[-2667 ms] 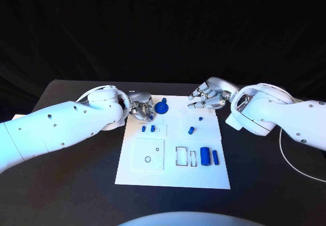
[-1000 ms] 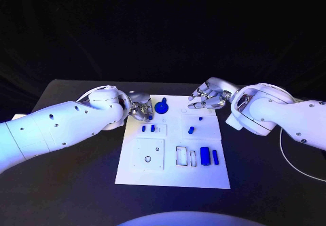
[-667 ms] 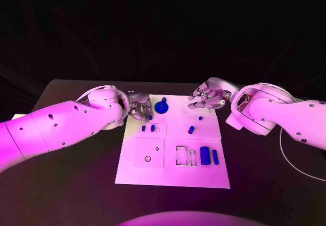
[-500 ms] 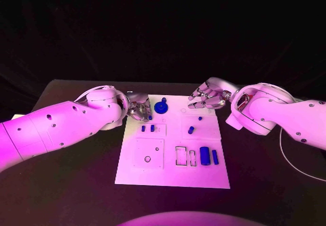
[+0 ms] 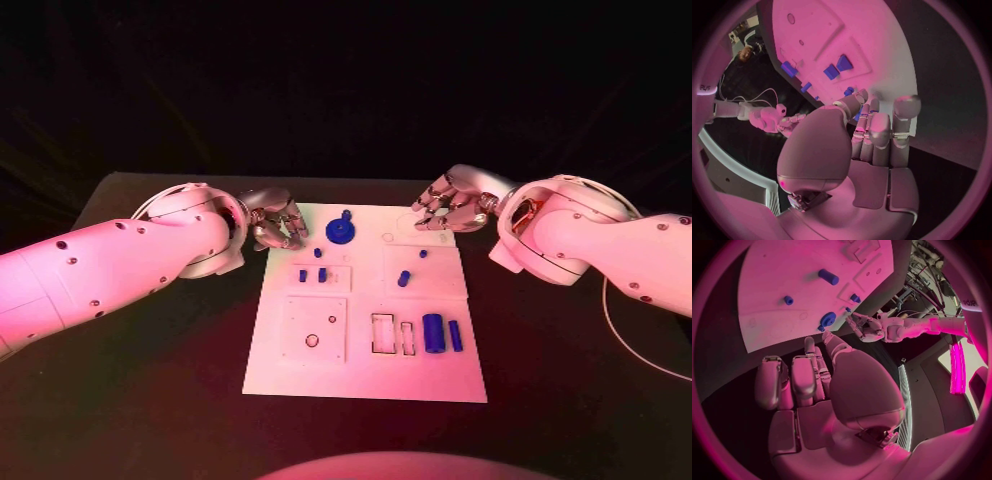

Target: Assemble the parts on the task board

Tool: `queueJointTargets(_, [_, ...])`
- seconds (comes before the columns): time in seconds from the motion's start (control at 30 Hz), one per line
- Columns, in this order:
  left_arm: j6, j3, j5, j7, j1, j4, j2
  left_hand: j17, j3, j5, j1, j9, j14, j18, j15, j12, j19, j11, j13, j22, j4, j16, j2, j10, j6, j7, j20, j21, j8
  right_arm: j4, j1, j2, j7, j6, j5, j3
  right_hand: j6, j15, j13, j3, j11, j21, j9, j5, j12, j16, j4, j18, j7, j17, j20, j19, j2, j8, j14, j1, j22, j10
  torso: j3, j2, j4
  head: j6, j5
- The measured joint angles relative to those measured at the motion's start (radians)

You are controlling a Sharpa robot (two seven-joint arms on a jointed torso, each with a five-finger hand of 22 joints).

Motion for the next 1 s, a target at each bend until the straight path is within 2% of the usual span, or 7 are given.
queueJointTargets(0.07, [-0.041,0.0,0.113,0.03,0.001,0.011,-0.022,-0.101,0.011,0.0,0.005,0.003,-0.059,0.027,0.002,0.007,-0.055,0.001,0.001,-0.083,-0.002,-0.077,0.005,0.002,0.023,0.002,0.001,-0.114,0.013,0.0,0.0,-0.005,-0.004,0.01,-0.053,0.0,0.023,0.0,-0.056,0.032,-0.002,-0.003,0.001,-0.005,-0.031,-0.007,-0.015,0.0,-0.007,-0.006,0.0,0.0,-0.014,0.0,0.0,0.014,-0.003,0.023,0.0005,0.0,-0.0001,0.002,0.0])
queueJointTargets(0.13, [-0.078,-0.002,0.246,0.062,0.002,0.029,-0.044,-0.201,0.015,0.0,0.01,0.005,-0.116,0.028,0.009,0.012,-0.102,0.005,0.001,-0.141,-0.001,-0.156,0.011,-0.002,0.034,0.005,0.002,-0.199,0.025,0.0,0.0,-0.008,-0.007,0.022,-0.107,0.0,0.04,0.0,-0.092,0.057,-0.007,-0.003,0.003,-0.009,-0.05,-0.013,-0.025,0.0,-0.017,-0.011,0.0,0.0,-0.021,0.0,0.0,0.021,-0.005,0.035,0.0007,0.001,-0.0006,0.005,-0.002])
queueJointTargets(0.2, [-0.124,-0.01,0.407,0.104,0.002,0.056,-0.066,-0.26,0.015,0.0,0.004,0.005,-0.158,0.028,0.009,0.015,-0.125,0.011,0.001,-0.156,-0.001,-0.203,0.019,-0.013,0.037,0.009,0.004,-0.224,0.025,0.002,0.0,-0.011,-0.012,0.039,-0.17,0.0,0.06,0.0,-0.12,0.078,-0.012,-0.005,0.005,-0.019,-0.062,-0.015,-0.032,0.0,-0.026,-0.015,0.0,0.0,-0.024,0.006,0.0,0.024,-0.006,0.047,0.0006,0.002,-0.0006,0.008,-0.003])
queueJointTargets(0.4, [-0.22,-0.019,0.837,0.223,-0.003,0.118,-0.098,-0.305,-0.012,0.0,-0.034,0.003,-0.209,0.028,0.022,0.035,-0.169,0.016,0.003,-0.174,0.026,-0.244,0.03,-0.029,0.035,0.014,0.017,-0.263,0.036,0.007,-0.003,-0.015,-0.025,0.081,-0.328,0.0,0.082,-0.022,-0.188,0.13,-0.022,-0.01,0.006,-0.038,-0.09,-0.028,-0.041,0.0,-0.041,-0.022,-0.018,-0.002,-0.031,0.008,0.0,0.018,-0.009,0.066,-0.0019,0.0,0.0028,0.009,-0.015])
queueJointTargets(0.6, [-0.263,-0.022,1.153,0.307,-0.008,0.158,-0.122,-0.325,-0.058,0.0,-0.065,0.001,-0.24,0.027,0.026,0.055,-0.191,0.018,0.006,-0.199,0.049,-0.259,0.035,-0.056,0.017,0.017,0.027,-0.298,0.046,0.008,-0.011,-0.002,-0.038,0.11,-0.449,0.0,0.089,-0.029,-0.23,0.158,-0.022,-0.015,0.006,-0.048,-0.109,-0.034,-0.043,0.0,-0.042,-0.027,-0.026,-0.003,-0.044,-0.004,0.0,0.004,-0.016,0.074,-0.0032,-0.001,0.003,0.012,-0.022])
queueJointTargets(0.77, [-0.275,-0.023,1.325,0.342,-0.011,0.176,-0.127,-0.341,-0.082,0.0,-0.07,0.0,-0.252,0.027,0.032,0.069,-0.195,0.019,0.008,-0.218,0.048,-0.268,0.04,-0.066,0.011,0.016,0.028,-0.321,0.055,0.002,-0.022,0.021,-0.048,0.135,-0.524,-0.002,0.093,-0.036,-0.253,0.171,-0.022,-0.021,0.006,-0.053,-0.123,-0.042,-0.04,0.0,-0.045,-0.035,-0.03,-0.007,-0.055,-0.01,0.0,-0.006,-0.023,0.074,-0.0049,-0.001,0.0013,0.016,-0.026])
queueJointTargets(1.0, [-0.276,-0.023,1.432,0.373,-0.013,0.193,-0.133,-0.348,-0.094,0.0,-0.07,0.0,-0.255,0.027,0.029,0.085,-0.197,0.019,0.01,-0.228,0.043,-0.268,0.042,-0.066,0.011,0.016,0.031,-0.331,0.059,-0.006,-0.041,0.038,-0.059,0.174,-0.585,-0.004,0.087,-0.036,-0.279,0.18,-0.028,-0.03,0.003,-0.061,-0.139,-0.055,-0.037,0.0,-0.051,-0.045,-0.036,-0.014,-0.07,-0.016,0.0,-0.022,-0.037,0.068,-0.0062,0.0,0.0017,0.014,-0.026])
